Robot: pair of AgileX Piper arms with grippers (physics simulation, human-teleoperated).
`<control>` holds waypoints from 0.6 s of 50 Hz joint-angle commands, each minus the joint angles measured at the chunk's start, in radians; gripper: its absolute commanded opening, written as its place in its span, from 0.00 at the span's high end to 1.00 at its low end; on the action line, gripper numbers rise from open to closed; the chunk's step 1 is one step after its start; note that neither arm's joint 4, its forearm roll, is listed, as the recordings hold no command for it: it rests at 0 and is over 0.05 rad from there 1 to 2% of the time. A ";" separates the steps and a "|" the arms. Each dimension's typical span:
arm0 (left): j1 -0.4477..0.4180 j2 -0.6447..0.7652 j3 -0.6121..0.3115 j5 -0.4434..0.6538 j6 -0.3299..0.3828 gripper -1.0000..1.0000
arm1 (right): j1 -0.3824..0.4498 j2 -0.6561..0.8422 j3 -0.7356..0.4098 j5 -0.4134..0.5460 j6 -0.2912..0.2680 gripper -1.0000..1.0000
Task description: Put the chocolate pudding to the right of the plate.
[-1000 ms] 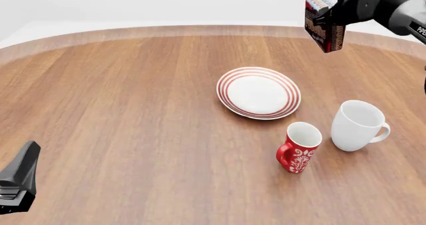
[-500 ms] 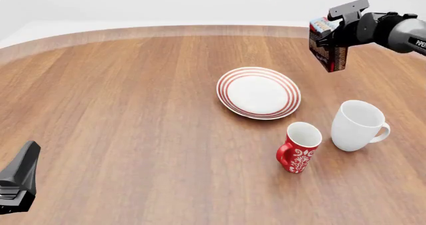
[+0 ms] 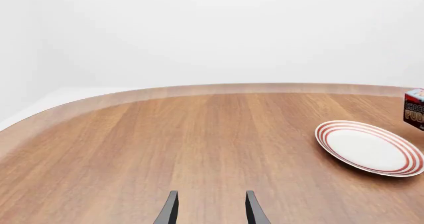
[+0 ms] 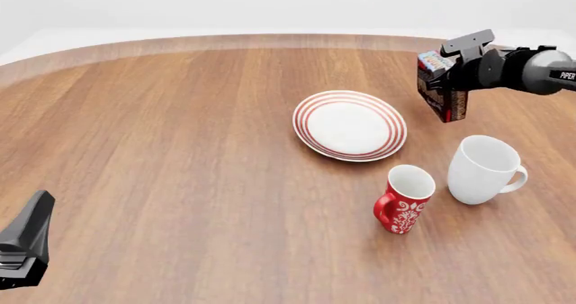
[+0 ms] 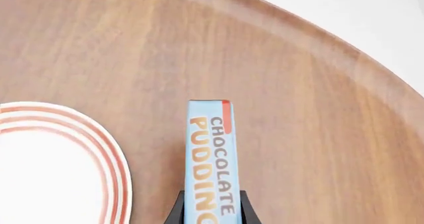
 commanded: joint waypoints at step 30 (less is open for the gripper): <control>0.000 0.000 0.000 0.000 0.000 0.00 | 0.004 -0.301 0.132 0.048 0.042 0.00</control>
